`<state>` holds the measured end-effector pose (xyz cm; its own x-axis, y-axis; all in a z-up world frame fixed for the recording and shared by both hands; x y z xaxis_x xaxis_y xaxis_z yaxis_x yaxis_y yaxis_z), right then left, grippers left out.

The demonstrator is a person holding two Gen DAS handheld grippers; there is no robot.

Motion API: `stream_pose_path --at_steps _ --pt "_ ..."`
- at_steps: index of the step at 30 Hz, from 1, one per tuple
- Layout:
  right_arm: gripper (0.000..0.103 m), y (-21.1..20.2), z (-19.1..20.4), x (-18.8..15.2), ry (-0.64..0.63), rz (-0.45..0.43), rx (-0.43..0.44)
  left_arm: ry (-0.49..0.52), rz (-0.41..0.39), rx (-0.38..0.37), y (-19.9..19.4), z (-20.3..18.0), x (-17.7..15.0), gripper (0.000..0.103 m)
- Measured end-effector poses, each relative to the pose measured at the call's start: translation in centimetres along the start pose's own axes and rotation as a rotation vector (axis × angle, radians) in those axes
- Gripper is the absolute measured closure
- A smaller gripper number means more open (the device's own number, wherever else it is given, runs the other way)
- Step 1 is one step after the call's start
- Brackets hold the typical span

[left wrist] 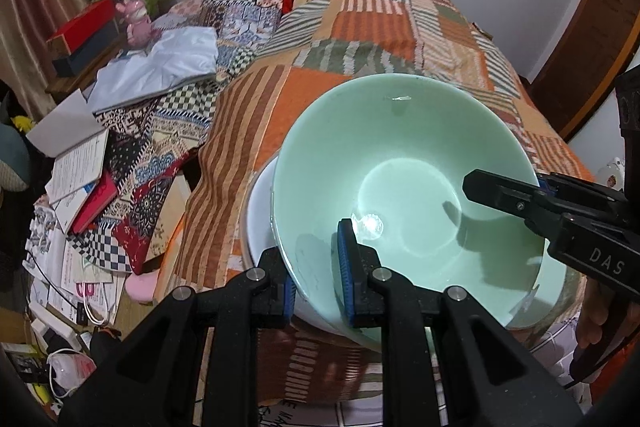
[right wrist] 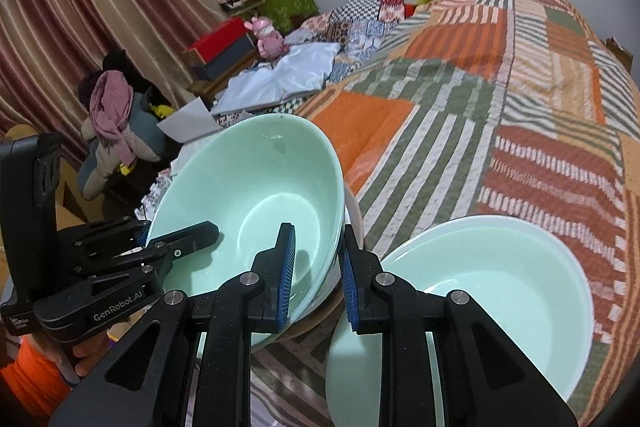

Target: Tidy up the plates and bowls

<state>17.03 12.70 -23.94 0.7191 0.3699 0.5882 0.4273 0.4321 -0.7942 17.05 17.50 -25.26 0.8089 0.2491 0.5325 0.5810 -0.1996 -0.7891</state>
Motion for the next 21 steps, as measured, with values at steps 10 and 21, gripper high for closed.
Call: stream_pose_path --at_steps 10,21 --pt "0.083 1.8 0.3 -1.2 -0.034 0.051 -0.017 0.011 0.007 0.045 1.0 1.6 -0.4 0.085" --pt "0.083 1.6 -0.2 -1.2 -0.030 0.047 -0.012 0.004 0.019 0.044 1.2 1.9 0.2 0.085"
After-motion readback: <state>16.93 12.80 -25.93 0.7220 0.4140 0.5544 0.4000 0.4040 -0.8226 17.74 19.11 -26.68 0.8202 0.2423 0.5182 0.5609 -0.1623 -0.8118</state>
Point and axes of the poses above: each gripper's, at about its wrist camera, not at the fingertips, and y roughly the way its jaws point, z to its left, x to its top, the point moved 10 cm from there along y, roughly the way its jaws point, and after that the axes turned 13 degrees about -x, right-handed, at the moved point
